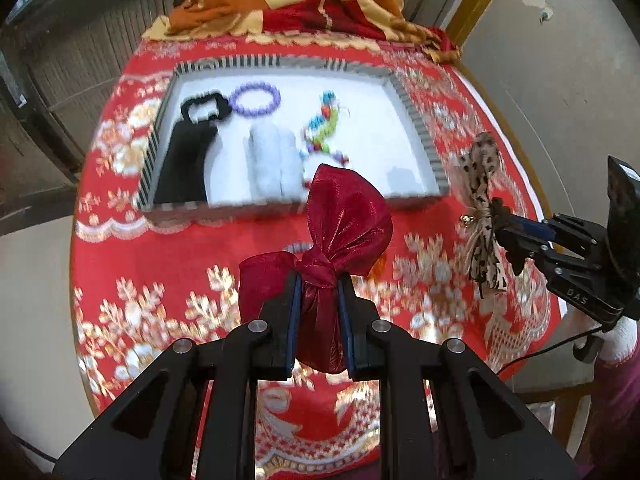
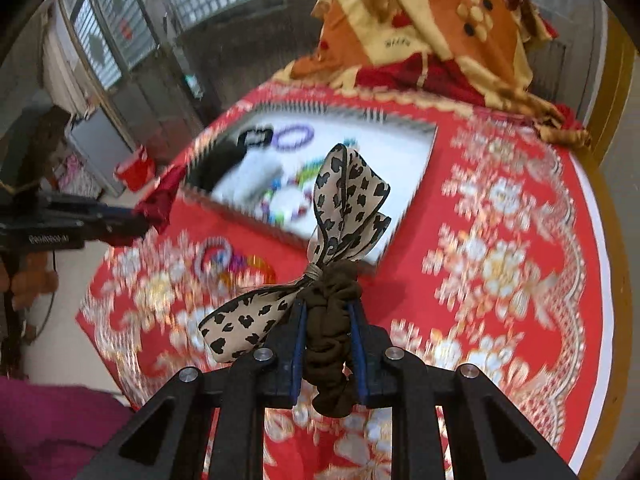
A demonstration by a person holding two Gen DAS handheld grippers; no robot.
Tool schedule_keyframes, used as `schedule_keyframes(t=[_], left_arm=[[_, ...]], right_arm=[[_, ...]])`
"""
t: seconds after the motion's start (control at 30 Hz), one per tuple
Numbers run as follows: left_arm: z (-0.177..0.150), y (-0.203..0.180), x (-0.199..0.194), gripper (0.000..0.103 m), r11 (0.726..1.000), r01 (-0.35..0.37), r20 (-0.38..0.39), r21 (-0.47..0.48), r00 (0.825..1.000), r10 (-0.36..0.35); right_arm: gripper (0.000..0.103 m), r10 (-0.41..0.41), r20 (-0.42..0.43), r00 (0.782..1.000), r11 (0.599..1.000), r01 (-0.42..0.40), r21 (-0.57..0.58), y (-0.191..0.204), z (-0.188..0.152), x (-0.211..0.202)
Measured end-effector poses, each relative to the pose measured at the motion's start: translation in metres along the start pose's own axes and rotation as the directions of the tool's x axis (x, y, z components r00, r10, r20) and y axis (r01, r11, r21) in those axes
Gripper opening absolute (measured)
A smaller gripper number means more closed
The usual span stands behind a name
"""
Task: Organize jewelry
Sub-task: 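Carry the bow and scrunchie into the white tray and open both tools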
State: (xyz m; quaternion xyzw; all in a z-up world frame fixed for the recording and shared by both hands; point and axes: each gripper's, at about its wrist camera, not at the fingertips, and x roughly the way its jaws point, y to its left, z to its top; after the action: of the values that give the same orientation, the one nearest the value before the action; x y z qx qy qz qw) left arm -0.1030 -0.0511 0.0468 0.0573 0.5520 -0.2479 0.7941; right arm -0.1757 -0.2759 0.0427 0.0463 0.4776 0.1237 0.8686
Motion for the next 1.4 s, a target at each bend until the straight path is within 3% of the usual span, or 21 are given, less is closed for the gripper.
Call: schedule_keyframes(t=[0.3,0.77,1.1,1.3,1.4], left_arm=[[0.058,0.005,0.007,0.016,0.999,-0.046,0.051,0.007,0.998,0.046],[0.151,0.010,0.081,0.016,0.994,-0.105,0.017,-0.033,0.994,0.105],[0.182,0.016,0.135,0.016,0.985,-0.152,-0.056,-0.084,0.987,0.148],[0.182,0.013,0.152,0.017,0.986,-0.150,-0.088,-0.079,0.986,0.143],[0.180,0.016,0.155,0.021,0.984,-0.150,-0.092,-0.101,0.986,0.141]], right_arm=[[0.019,-0.020,0.073,0.997,0.998,0.015,0.063,-0.005,0.056,0.018],[0.020,-0.068,0.063,0.996,0.972,0.052,0.227,-0.048,0.121,0.086],[0.020,-0.077,0.001,0.997,0.953,0.074,0.293,-0.074,0.142,0.138],[0.020,-0.085,-0.071,0.994,0.947,0.103,0.303,-0.080,0.133,0.157],[0.027,-0.089,-0.078,0.993,0.948,0.109,0.298,-0.080,0.131,0.157]])
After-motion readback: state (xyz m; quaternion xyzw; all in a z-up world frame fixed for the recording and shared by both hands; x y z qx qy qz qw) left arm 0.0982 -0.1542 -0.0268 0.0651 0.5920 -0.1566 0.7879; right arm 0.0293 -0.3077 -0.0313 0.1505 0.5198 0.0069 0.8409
